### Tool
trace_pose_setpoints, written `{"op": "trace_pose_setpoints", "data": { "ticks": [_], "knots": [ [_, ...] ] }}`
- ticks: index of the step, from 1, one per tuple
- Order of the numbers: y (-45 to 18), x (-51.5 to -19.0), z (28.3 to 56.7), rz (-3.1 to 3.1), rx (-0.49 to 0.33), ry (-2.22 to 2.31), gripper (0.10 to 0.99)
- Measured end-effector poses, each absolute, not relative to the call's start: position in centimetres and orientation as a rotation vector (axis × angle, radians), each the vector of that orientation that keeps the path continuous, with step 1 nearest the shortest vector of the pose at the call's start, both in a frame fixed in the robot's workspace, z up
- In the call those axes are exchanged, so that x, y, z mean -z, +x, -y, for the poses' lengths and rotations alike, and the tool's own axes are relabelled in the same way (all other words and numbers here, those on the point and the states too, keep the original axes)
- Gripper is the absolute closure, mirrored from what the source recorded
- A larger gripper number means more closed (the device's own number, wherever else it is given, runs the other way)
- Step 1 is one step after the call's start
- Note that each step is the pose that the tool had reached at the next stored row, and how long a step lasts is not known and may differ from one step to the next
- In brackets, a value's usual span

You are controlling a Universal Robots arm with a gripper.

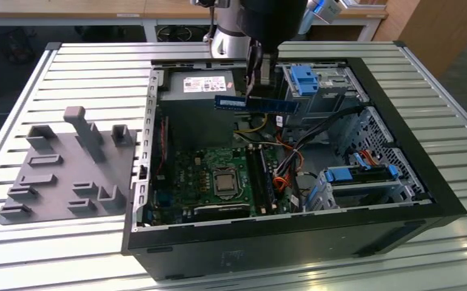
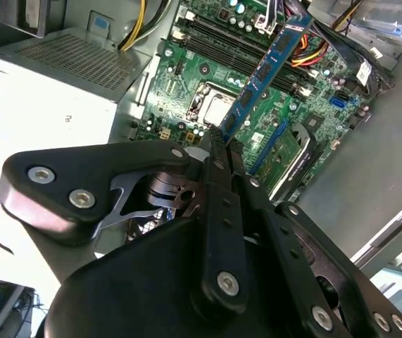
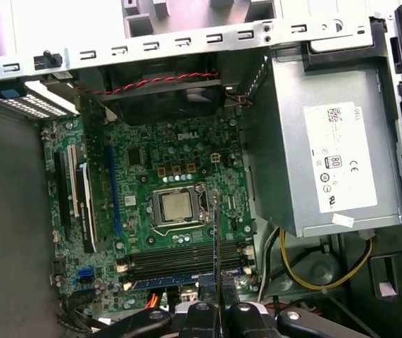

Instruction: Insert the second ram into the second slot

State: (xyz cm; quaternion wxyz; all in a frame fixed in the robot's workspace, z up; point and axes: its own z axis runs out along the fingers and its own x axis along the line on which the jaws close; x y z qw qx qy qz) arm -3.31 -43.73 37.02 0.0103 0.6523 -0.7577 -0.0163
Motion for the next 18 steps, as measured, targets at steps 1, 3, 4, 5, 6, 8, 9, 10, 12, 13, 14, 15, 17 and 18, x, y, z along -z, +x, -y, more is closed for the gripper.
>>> {"op": "trace_pose_setpoints", "data": {
  "ticks": [1, 3, 4, 5, 6, 8, 9, 10, 12, 13, 14, 15, 17, 18],
  "knots": [
    [-3.31, -37.02, 43.73, 2.370, 0.051, 2.031, 0.949],
    [-3.31, -37.02, 43.73, 2.383, 0.051, 2.016, 0.949],
    [-3.31, -37.02, 43.73, 2.388, 0.051, 2.010, 0.949],
    [-3.31, -37.02, 43.73, 2.393, 0.051, 2.003, 0.949],
    [-3.31, -37.02, 43.73, 2.399, 0.051, 1.997, 0.949],
    [-3.31, -37.02, 43.73, 2.410, 0.052, 1.983, 0.949],
    [-3.32, -37.02, 43.73, 2.419, 0.052, 1.973, 0.949],
    [-3.31, -37.02, 43.73, 2.424, 0.052, 1.967, 0.949],
    [-3.32, -37.02, 43.73, 2.435, 0.052, 1.954, 0.949],
    [-3.32, -37.02, 43.73, 2.441, 0.052, 1.947, 0.949],
    [-3.31, -37.02, 43.73, 2.446, 0.052, 1.941, 0.949],
    [-3.31, -37.02, 43.73, 2.451, 0.052, 1.934, 0.949],
    [-3.32, -37.02, 43.73, 2.461, 0.052, 1.922, 0.949],
    [-3.31, -37.02, 43.73, 2.466, 0.052, 1.916, 0.949]
  ]
}}
